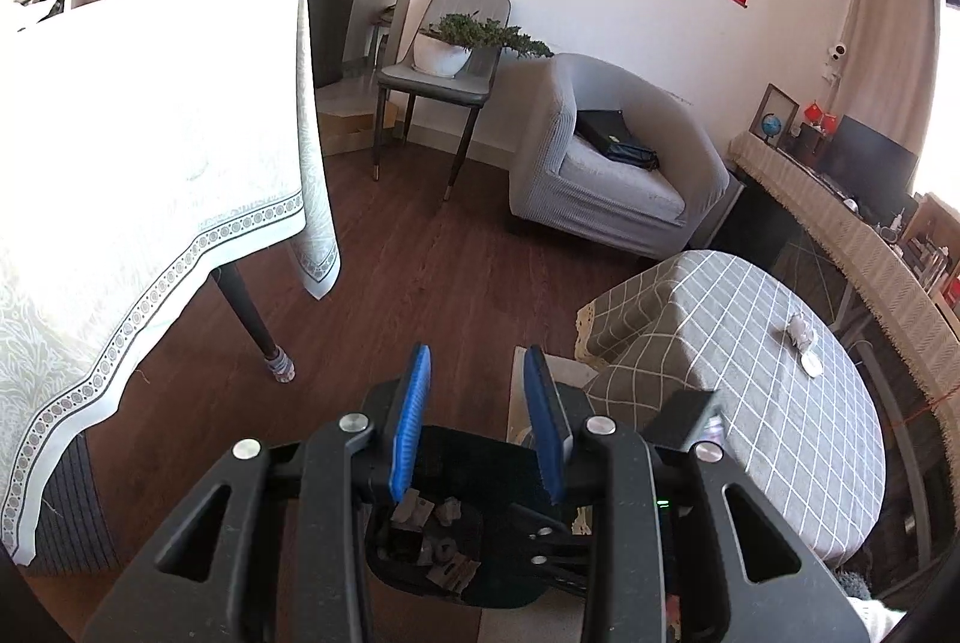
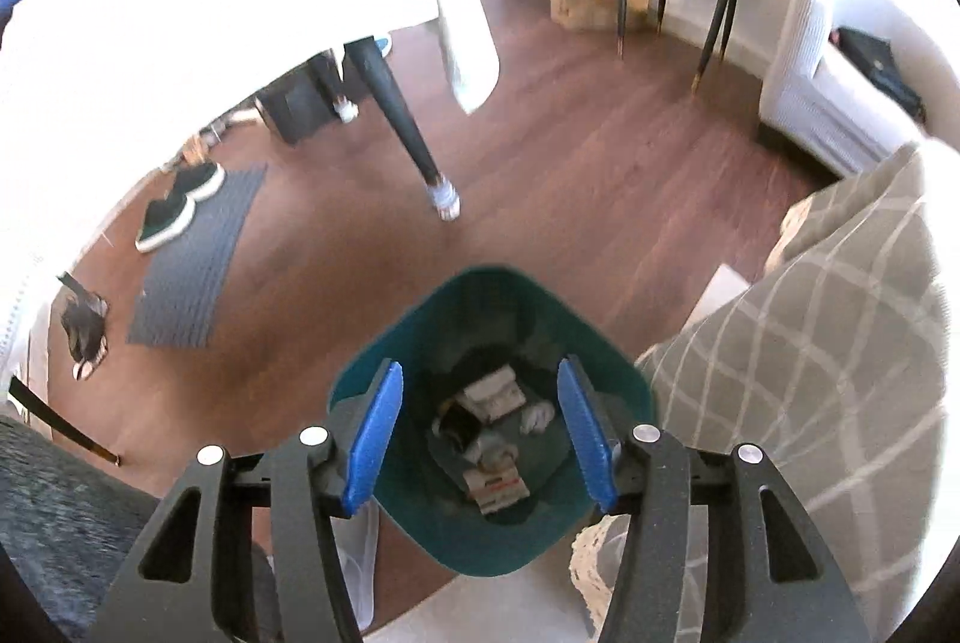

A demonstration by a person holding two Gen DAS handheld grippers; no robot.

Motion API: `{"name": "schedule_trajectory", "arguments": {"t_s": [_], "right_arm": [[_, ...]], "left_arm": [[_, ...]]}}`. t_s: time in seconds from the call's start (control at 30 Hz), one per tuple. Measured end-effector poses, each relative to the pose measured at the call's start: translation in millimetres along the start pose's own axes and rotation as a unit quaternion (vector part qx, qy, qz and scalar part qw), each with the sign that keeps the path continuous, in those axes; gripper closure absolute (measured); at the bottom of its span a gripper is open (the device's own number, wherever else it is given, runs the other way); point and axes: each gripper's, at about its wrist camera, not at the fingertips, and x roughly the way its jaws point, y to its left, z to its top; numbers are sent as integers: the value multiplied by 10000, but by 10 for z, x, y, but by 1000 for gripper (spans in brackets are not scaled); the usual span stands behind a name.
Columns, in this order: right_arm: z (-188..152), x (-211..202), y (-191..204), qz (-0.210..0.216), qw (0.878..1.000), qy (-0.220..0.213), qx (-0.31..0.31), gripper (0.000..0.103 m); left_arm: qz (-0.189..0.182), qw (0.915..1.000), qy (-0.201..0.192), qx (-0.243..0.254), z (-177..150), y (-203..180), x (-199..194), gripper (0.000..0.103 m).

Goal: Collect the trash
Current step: 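Move both tools back over the table toward the paper ball and cap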

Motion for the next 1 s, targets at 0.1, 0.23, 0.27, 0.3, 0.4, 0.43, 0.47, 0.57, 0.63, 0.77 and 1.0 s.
{"name": "schedule_trajectory", "arguments": {"t_s": [0.1, 0.23, 0.27, 0.3, 0.4, 0.43, 0.47, 0.57, 0.63, 0.77, 1.0], "right_arm": [[47, -260, -45, 2, 9996, -265, 38, 51], [60, -618, -199, -132, 9980, -607, 108, 51], [56, -699, -248, -171, 9975, -677, 137, 51], [48, -775, -298, -212, 9969, -739, 169, 51], [-16, -1002, -521, -366, 9945, -911, 367, 51], [-46, -1051, -582, -412, 9938, -947, 420, 51], [-81, -1110, -661, -477, 9930, -976, 472, 51], [-173, -1286, -870, -702, 9901, -1057, 604, 51], [-265, -1389, -1016, -802, 9880, -1100, 734, 51], [-447, -1613, -1324, -1072, 9816, -1197, 1028, 51], [-711, -1816, -1806, -1418, 9716, -1194, 1471, 38]], "left_arm": [[-107, 9998, -165, -28, 20, -17, -50, 65], [-170, 9995, -259, 3, 61, -95, -42, 63], [-173, 9995, -264, 8, 62, -125, -32, 63], [-202, 9995, -257, -13, 64, -161, -12, 62], [-278, 9993, -260, -63, 77, -269, 37, 58], [-309, 9992, -231, -52, 86, -318, 73, 57], [-322, 9992, -225, -39, 84, -355, 87, 55], [-363, 9992, -152, 81, 73, -546, 176, 54], [-392, 9990, -123, 148, 63, -644, 216, 52], [-495, 9983, -80, 288, 38, -921, 320, 43], [-620, 9964, -16, 583, -17, -1321, 476, 29]]}}
